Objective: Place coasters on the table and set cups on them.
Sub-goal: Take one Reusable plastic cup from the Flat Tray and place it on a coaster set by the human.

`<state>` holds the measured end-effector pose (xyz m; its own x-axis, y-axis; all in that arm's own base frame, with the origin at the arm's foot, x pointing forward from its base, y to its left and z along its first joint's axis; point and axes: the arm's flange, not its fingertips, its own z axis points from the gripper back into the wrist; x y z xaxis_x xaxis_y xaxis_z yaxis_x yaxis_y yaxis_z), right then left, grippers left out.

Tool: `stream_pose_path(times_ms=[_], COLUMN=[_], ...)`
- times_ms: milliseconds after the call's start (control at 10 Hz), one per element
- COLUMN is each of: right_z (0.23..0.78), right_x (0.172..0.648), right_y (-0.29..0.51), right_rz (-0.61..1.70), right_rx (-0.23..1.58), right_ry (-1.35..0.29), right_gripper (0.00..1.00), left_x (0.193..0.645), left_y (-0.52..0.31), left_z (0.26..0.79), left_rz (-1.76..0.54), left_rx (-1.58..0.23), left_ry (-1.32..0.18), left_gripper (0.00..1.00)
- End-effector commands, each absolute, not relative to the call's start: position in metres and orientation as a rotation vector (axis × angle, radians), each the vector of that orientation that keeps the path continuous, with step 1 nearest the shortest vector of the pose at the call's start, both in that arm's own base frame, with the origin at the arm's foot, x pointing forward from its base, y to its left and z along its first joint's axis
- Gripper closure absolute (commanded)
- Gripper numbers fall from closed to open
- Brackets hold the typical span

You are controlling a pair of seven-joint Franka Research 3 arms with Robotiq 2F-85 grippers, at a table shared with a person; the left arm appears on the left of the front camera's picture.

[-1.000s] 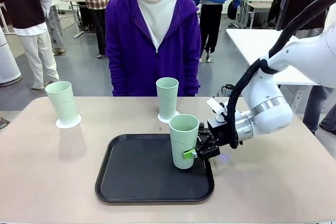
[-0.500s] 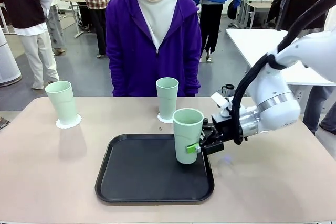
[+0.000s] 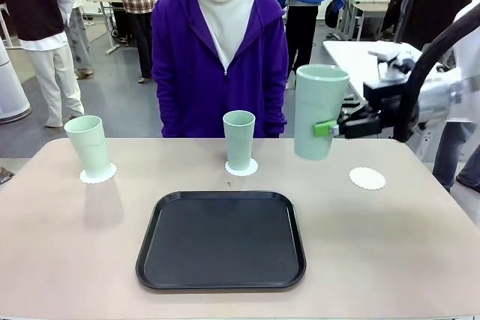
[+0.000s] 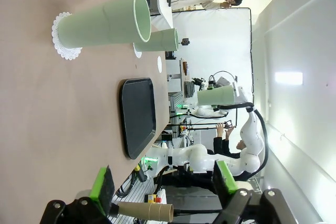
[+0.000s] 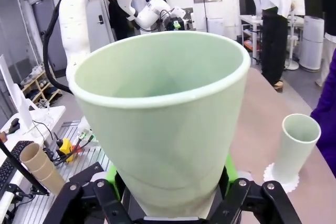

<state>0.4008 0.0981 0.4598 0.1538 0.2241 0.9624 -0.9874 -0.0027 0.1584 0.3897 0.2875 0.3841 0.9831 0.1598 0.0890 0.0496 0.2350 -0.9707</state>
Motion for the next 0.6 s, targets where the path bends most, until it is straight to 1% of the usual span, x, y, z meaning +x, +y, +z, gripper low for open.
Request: stream_pose_path(times_ms=[0, 100, 200, 400, 500], right_z=[0.4636, 0.4629, 0.4712, 0.4712, 0.4706], right_x=[0.4018, 0.401, 0.3992, 0.3992, 0.3992], right_y=[0.1029, 0.1031, 0.0965, 0.0965, 0.098], right_rz=[1.207, 1.214, 1.207, 1.207, 1.216], right_rx=[1.091, 1.053, 1.108, 1.108, 1.089], right_ry=[-0.875, -0.86, -0.914, -0.914, -0.899], right_gripper=[1.0, 1.0, 1.0, 1.0, 0.16], left_x=[0.3877, 0.3877, 0.3877, 0.3877, 0.3877], left_y=[0.2877, 0.2877, 0.2877, 0.2877, 0.2877], left_z=[0.3858, 0.3858, 0.3858, 0.3858, 0.3858], left_rz=[0.076, 0.076, 0.076, 0.076, 0.076], left_rx=[-1.336, -1.336, -1.336, -1.336, -1.336], left_ry=[-0.188, -0.188, -0.188, -0.188, -0.188], left_gripper=[0.0, 0.0, 0.0, 0.0, 0.0])
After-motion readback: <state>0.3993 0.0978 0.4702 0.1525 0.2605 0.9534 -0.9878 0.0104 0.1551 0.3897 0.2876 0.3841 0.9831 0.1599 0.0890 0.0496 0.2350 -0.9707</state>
